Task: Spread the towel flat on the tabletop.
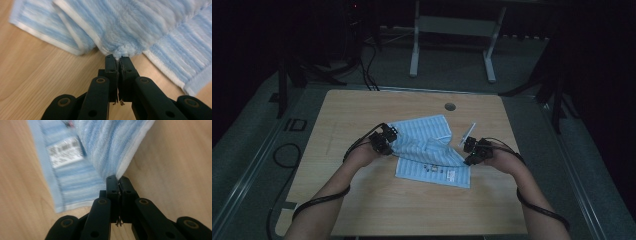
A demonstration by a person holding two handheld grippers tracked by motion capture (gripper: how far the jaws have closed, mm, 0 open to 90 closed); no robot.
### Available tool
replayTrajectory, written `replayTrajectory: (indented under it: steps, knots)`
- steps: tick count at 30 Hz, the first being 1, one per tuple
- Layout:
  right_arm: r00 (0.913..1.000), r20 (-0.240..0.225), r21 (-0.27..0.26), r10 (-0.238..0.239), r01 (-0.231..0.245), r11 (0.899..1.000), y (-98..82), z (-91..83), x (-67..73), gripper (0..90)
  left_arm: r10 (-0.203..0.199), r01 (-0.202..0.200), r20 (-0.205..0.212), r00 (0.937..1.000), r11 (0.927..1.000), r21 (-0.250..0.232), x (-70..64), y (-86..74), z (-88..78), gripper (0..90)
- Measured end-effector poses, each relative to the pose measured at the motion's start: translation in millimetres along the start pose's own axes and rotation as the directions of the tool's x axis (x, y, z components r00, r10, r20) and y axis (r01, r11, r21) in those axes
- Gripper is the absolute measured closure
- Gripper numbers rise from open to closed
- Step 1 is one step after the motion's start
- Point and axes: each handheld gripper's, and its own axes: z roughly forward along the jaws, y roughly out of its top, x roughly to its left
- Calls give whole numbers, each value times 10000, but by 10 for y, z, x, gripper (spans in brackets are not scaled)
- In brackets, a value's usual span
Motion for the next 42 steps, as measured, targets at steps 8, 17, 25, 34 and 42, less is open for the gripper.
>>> replayTrajectory:
  steps: [8,17,25,34,42]
  knots:
    - [10000,56,563,72,-75,9984,-4,223,-28,877,372,-363,-202,9991,9985,402,-18,91,130,865]
    - [9974,664,322,-264,243,9992,-45,-91,88,673,1375,-1286,539,9890,9812,-1442,-189,-124,-391,582]
    - [9935,-99,-56,-1131,1130,9936,6,-148,497,642,3599,-3502,1634,9186,9327,-856,-709,-72,-178,604]
    - [9843,-370,734,-1726,1749,9818,-36,158,616,550,3683,-3650,1470,9180,9297,-500,-710,-30,46,559]
    - [9757,-214,991,-2182,2192,9706,-25,238,734,664,3762,-3763,1777,9093,9259,-345,-752,-2,43,680]
